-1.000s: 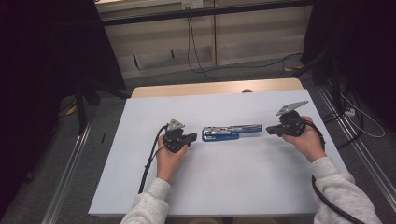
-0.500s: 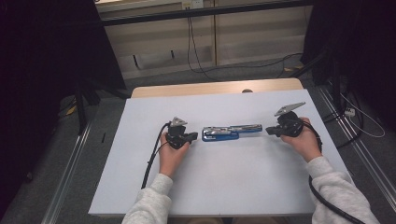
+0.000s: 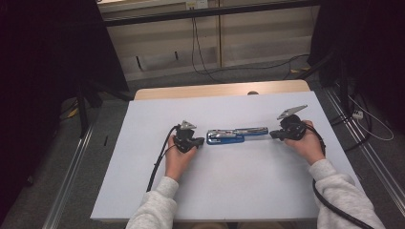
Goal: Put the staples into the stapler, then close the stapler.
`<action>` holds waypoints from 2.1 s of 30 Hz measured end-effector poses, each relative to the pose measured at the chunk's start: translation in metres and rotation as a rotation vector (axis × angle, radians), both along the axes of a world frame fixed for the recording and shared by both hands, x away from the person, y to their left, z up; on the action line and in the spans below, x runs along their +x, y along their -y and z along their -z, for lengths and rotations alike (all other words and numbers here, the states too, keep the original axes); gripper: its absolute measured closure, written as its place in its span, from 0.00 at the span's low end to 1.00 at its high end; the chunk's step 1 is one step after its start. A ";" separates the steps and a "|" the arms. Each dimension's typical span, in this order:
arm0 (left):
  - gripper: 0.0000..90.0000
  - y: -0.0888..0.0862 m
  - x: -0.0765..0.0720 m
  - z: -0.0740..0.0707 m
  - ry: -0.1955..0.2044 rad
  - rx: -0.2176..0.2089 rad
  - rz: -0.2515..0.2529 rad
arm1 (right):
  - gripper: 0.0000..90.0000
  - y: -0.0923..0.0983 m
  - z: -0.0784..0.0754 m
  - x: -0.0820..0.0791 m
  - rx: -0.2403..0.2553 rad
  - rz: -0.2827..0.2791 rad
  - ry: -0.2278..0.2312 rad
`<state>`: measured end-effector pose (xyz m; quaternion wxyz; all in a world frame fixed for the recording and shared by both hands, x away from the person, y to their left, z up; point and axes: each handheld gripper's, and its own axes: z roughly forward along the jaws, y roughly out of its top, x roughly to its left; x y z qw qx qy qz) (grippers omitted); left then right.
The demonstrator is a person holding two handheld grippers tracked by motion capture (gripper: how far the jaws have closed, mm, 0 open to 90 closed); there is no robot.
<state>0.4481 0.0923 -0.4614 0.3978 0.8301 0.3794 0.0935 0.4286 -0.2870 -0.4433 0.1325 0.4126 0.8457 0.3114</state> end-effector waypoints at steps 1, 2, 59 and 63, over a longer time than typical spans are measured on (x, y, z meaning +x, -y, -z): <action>1.00 0.000 0.000 0.000 -0.005 0.004 0.001 | 1.00 -0.001 0.000 0.000 0.000 -0.004 0.000; 1.00 0.001 0.000 0.000 -0.004 0.003 -0.004 | 1.00 -0.002 0.000 0.001 -0.008 -0.004 -0.003; 0.77 -0.002 -0.002 -0.011 0.019 0.000 -0.007 | 0.84 -0.011 -0.014 -0.002 0.089 -0.020 0.055; 0.58 -0.005 -0.005 -0.015 0.012 -0.020 0.010 | 0.73 -0.009 -0.015 -0.006 0.119 -0.010 0.051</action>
